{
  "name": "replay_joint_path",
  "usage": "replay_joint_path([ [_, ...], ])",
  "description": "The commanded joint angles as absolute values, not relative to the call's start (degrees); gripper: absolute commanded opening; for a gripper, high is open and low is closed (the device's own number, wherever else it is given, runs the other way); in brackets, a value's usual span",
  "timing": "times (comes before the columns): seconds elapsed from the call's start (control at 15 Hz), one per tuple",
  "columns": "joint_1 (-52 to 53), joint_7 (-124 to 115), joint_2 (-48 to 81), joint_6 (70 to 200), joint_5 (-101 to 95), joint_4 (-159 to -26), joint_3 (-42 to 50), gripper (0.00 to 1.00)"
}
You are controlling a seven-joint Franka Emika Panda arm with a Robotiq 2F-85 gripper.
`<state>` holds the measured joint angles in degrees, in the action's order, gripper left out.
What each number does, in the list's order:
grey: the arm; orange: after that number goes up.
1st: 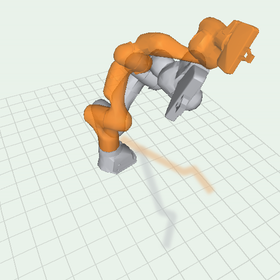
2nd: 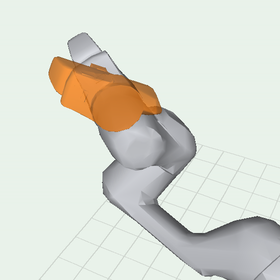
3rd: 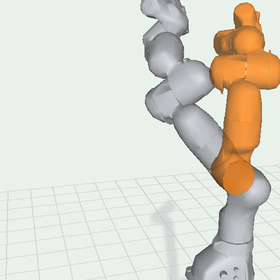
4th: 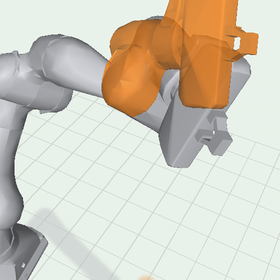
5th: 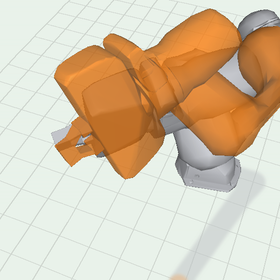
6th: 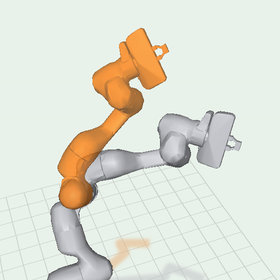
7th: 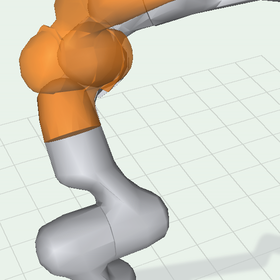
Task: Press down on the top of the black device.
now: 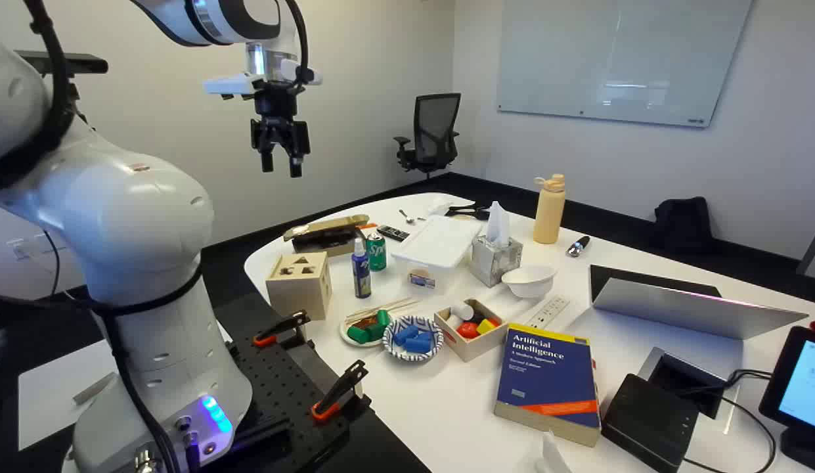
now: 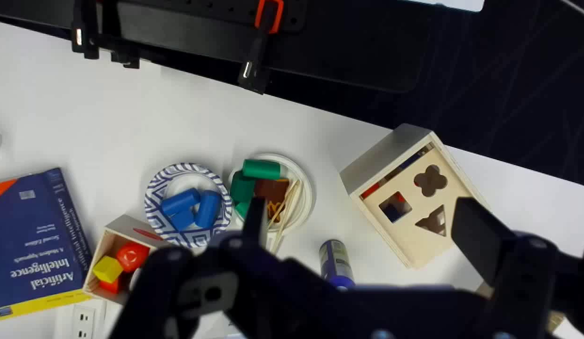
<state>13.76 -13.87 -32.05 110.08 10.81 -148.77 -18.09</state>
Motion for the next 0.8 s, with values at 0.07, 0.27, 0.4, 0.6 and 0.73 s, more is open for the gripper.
replay_joint_path([
  [0.07, 14.10, -12.75, -33.35, 109.27, 10.59, -149.31, -16.36, 1.00],
  [0.27, 11.90, -8.23, -40.93, 107.97, 9.19, -152.54, -10.55, 1.00],
  [0.4, 8.64, -5.82, -44.71, 107.68, 5.97, -153.39, -6.23, 1.00],
  [0.6, 2.06, -0.06, -48.39, 109.60, -0.29, -153.19, 1.17, 1.00],
  [0.73, -2.36, 5.10, -49.08, 111.05, -4.04, -152.07, 6.98, 1.00],
])
